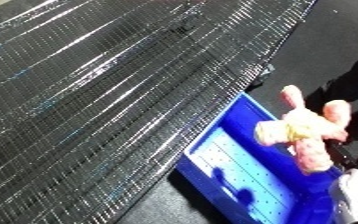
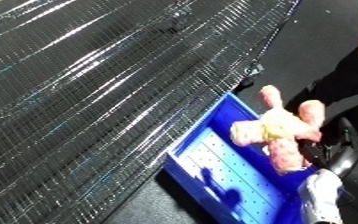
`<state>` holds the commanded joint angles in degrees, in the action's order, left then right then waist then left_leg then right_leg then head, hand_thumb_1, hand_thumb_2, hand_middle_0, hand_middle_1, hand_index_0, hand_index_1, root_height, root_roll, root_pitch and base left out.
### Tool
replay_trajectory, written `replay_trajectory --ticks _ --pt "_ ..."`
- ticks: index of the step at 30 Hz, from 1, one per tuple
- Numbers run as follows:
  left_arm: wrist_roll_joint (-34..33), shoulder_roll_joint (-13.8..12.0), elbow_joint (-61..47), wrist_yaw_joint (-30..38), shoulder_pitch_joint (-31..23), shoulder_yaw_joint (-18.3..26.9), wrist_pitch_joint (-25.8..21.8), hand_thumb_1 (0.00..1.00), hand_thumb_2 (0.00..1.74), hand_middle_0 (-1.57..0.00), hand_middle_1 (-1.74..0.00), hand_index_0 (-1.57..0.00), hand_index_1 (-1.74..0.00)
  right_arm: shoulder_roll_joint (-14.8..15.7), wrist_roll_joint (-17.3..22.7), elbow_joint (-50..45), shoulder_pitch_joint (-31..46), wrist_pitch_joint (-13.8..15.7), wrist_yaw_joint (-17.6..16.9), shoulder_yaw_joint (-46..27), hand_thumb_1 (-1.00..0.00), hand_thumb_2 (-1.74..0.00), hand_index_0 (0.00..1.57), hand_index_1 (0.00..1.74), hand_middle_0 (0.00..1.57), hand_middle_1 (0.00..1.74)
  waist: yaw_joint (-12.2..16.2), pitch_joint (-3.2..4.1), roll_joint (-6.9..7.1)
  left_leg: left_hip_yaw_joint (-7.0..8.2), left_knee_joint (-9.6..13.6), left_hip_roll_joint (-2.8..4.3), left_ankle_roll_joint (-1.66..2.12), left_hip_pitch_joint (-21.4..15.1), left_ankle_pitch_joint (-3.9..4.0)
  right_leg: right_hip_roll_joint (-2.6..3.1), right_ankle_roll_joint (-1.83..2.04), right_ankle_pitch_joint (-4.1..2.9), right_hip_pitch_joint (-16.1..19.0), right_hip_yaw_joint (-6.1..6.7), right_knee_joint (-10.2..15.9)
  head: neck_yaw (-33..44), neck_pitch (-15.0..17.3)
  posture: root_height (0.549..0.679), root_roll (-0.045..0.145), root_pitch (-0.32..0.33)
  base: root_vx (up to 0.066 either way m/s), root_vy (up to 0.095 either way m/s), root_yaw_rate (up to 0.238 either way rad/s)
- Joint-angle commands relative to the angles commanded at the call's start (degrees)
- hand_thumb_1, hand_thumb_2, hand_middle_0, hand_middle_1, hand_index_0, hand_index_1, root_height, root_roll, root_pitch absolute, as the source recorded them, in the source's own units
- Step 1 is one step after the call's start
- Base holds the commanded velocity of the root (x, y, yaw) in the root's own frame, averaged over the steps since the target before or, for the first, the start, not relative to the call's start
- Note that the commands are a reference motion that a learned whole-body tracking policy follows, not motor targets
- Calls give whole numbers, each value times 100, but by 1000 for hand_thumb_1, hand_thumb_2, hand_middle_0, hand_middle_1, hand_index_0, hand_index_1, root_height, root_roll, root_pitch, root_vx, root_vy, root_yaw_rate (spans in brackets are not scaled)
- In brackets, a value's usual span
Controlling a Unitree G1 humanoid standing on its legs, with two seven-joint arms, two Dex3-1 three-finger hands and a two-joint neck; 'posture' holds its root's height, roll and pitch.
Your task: Pick up the object and place it into the box
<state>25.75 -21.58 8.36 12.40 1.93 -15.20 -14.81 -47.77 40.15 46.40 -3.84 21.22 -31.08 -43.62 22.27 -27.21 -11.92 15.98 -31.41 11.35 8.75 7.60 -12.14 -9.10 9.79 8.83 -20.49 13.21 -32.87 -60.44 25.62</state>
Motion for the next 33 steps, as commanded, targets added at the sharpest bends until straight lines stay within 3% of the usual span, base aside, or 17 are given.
replay_trajectory --ticks 8,17,20,24,33 --pt "-22 -11 -34 7 -16 36 10 1000 1740 -1570 -1740 -1570 -1740 -74 43 194 58 -19 58 -24 0 0 0 0 0 0 -47 17 -12 -5 41 12 8 5 46 -5 9 17 6 -24 22 -26 120 646 99 -84 8 -17 13" --pt "-23 8 -87 6 -82 155 54 1000 1740 -1570 -1740 -1570 -1740 120 -4 -112 242 84 283 91 0 0 0 0 0 0 -121 28 48 -37 66 46 15 25 92 2 14 39 -3 -49 22 160 239 644 99 -87 6 -19 10" --pt "-12 38 -81 32 -109 209 69 1000 1740 -1570 -1740 -1570 -1740 299 -274 -598 258 248 354 258 0 0 0 0 0 0 -133 35 87 -45 59 58 13 31 105 11 19 48 -17 -51 1 427 297 644 98 -88 2 -14 -4" --pt "4 88 -78 69 -140 296 94 1000 1740 -1570 -1740 -1570 -1740 759 -683 -1777 239 417 368 538 0 0 0 0 0 0 -125 29 161 -59 24 71 0 47 99 19 22 73 -39 -59 -52 612 339 643 98 -90 -4 -10 20" --pt "-11 108 -83 96 -305 479 234 1000 1740 -1570 -1740 -1570 -1740 1321 -1463 -3917 322 155 436 1043 0 0 0 0 0 0 -300 24 316 -163 -48 89 -31 114 99 31 26 85 -46 -111 -150 1048 397 641 93 -97 -14 -12 60"
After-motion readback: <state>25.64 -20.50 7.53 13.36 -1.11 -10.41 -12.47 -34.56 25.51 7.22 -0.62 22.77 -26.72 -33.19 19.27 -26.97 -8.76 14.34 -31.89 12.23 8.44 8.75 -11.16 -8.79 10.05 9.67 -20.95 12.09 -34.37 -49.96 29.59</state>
